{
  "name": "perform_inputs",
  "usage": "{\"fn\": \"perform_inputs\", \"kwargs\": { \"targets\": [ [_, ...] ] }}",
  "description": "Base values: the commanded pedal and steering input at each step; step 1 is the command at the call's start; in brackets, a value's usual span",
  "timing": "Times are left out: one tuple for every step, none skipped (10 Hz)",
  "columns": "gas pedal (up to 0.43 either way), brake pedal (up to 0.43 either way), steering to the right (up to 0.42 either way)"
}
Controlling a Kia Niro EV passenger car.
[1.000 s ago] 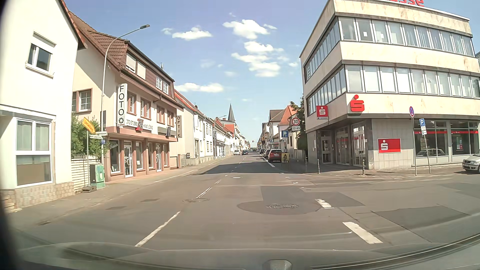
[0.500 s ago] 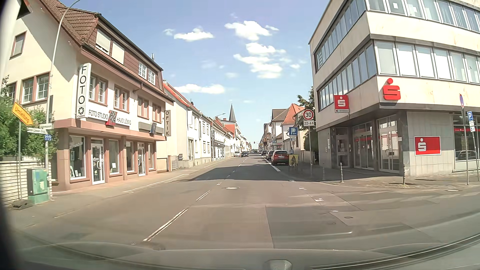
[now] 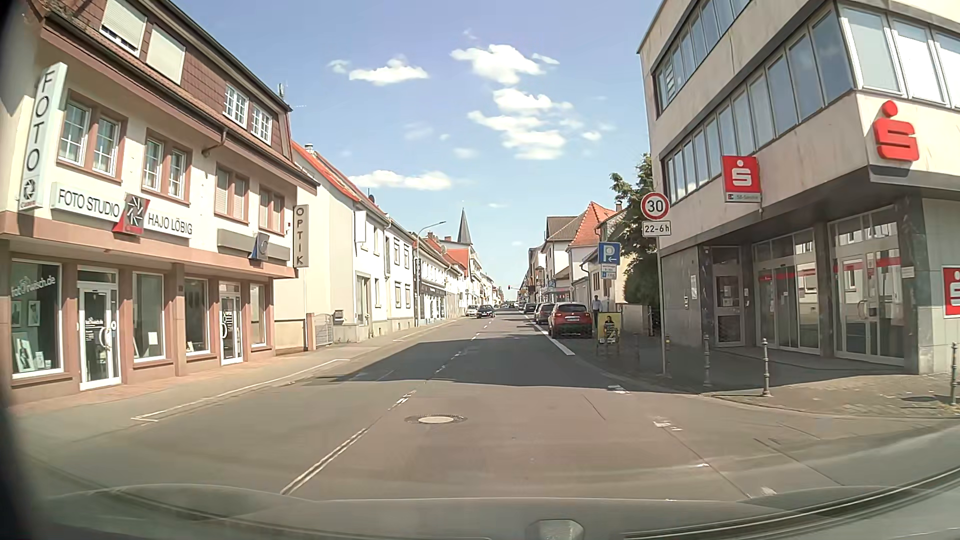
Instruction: Follow the waypoints while adhering to traffic rules and regulations
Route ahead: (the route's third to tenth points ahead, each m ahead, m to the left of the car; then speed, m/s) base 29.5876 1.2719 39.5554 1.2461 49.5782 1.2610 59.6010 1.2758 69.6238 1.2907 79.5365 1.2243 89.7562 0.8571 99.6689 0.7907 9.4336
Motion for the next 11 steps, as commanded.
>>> {"fn": "perform_inputs", "kwargs": {
  "targets": [
    [0.000, 0.030, 0.002],
    [0.000, 0.030, 0.001],
    [0.000, 0.030, -0.001],
    [0.000, 0.030, -0.001],
    [0.000, 0.030, -0.001],
    [0.000, 0.030, -0.001],
    [0.000, 0.030, -0.001],
    [0.000, 0.030, -0.001],
    [0.008, 0.030, -0.001],
    [0.008, 0.030, -0.001],
    [0.008, 0.030, -0.001]
  ]
}}
